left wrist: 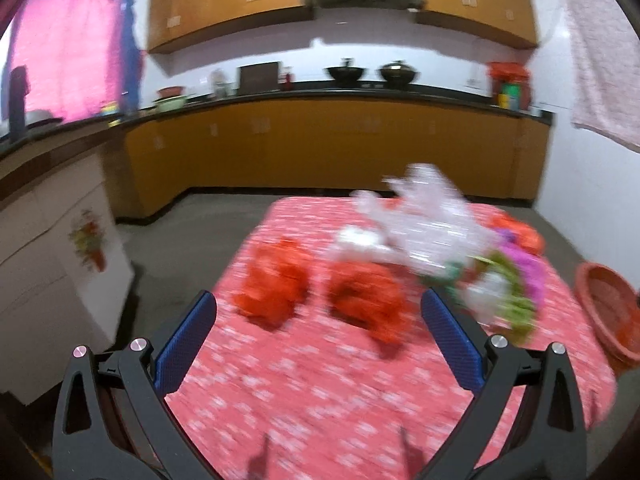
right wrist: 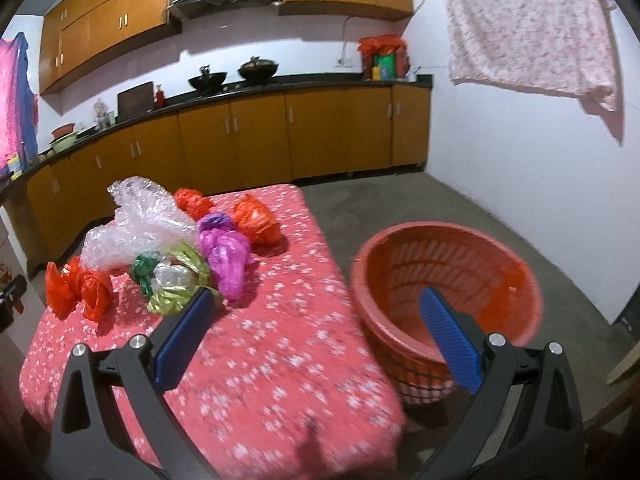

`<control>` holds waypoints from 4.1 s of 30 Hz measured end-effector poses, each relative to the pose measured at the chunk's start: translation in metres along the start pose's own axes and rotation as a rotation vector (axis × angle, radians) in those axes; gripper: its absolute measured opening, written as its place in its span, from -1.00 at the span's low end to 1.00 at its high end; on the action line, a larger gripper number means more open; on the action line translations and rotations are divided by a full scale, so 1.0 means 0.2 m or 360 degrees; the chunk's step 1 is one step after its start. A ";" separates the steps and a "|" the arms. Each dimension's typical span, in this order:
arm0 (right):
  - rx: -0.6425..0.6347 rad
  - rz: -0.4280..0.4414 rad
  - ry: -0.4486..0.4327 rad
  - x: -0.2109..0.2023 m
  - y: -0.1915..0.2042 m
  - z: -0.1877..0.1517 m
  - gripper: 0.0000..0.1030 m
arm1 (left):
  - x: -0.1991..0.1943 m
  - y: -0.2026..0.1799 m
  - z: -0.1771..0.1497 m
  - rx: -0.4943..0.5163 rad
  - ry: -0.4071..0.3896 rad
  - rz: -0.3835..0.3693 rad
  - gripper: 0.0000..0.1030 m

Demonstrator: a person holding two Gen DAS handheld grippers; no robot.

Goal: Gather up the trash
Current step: 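Grasp the red bag with the left tool while the right tool grasps the purple bag, then carry both bags over the orange basket and open both tools to drop them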

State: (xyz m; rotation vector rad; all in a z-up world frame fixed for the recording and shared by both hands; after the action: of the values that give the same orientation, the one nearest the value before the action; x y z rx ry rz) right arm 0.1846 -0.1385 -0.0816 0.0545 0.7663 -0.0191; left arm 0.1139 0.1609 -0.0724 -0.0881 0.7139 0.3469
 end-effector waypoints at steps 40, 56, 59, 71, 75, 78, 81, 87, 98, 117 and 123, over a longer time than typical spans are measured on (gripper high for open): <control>-0.0298 0.0311 0.0393 0.80 0.47 0.21 -0.58 | 0.82 0.13 0.11 0.0034 0.0456 -0.0171 -0.18; -0.0205 0.0287 0.0246 0.52 0.29 0.23 -0.61 | 0.46 0.07 0.20 0.0079 0.0281 -0.0281 -0.21; -0.0177 0.0274 0.0210 0.45 0.23 0.24 -0.61 | 0.34 -0.01 0.22 0.0116 0.0237 -0.0350 -0.21; -0.0026 0.0096 0.0067 0.12 -0.26 0.25 -0.61 | -0.07 -0.55 0.23 0.0398 0.0132 -0.0660 -0.21; 0.0059 0.0004 0.0065 0.04 -0.49 0.21 -0.61 | -0.17 -0.79 0.19 0.0471 0.0124 -0.0800 -0.21; 0.0115 -0.0083 0.0073 -0.01 -0.67 0.17 -0.61 | -0.24 -1.01 0.14 0.0522 0.0137 -0.0923 -0.21; 0.0169 -0.0128 0.0085 -0.04 -0.83 0.13 -0.61 | -0.28 -1.20 0.09 0.0556 0.0158 -0.1000 -0.21; 0.0200 -0.0174 0.0061 -0.05 -1.05 0.12 -0.61 | -0.33 -1.54 0.01 0.0633 0.0196 -0.1051 -0.21; 0.0165 -0.0126 0.0071 0.03 -1.23 0.21 -0.61 | -0.31 -1.89 -0.01 0.0695 0.0254 -0.1088 -0.21; 0.0314 0.0055 0.0094 0.16 -1.35 0.29 -0.33 | -0.07 -2.26 -0.13 0.0911 0.0403 -0.1179 0.12; 0.0333 -0.0018 0.0049 0.08 -1.39 0.30 0.02 | -0.03 -2.18 -0.10 0.0855 0.0411 -0.1145 0.21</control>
State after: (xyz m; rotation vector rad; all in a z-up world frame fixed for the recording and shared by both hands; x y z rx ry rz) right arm 0.2269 -0.4185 -0.0619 0.2497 0.7931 -0.1096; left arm 0.2460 -0.2534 -0.0994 0.1237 0.9563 -0.5562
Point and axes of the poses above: each gripper's, at about its wrist camera, not at the fingertips, and x roughly the way its jaws point, y to its left, z to its top, the point moved 7 cm from there along x, roughly the way its jaws point, and after that the axes turned 13 degrees about y, right-handed, at the moved point
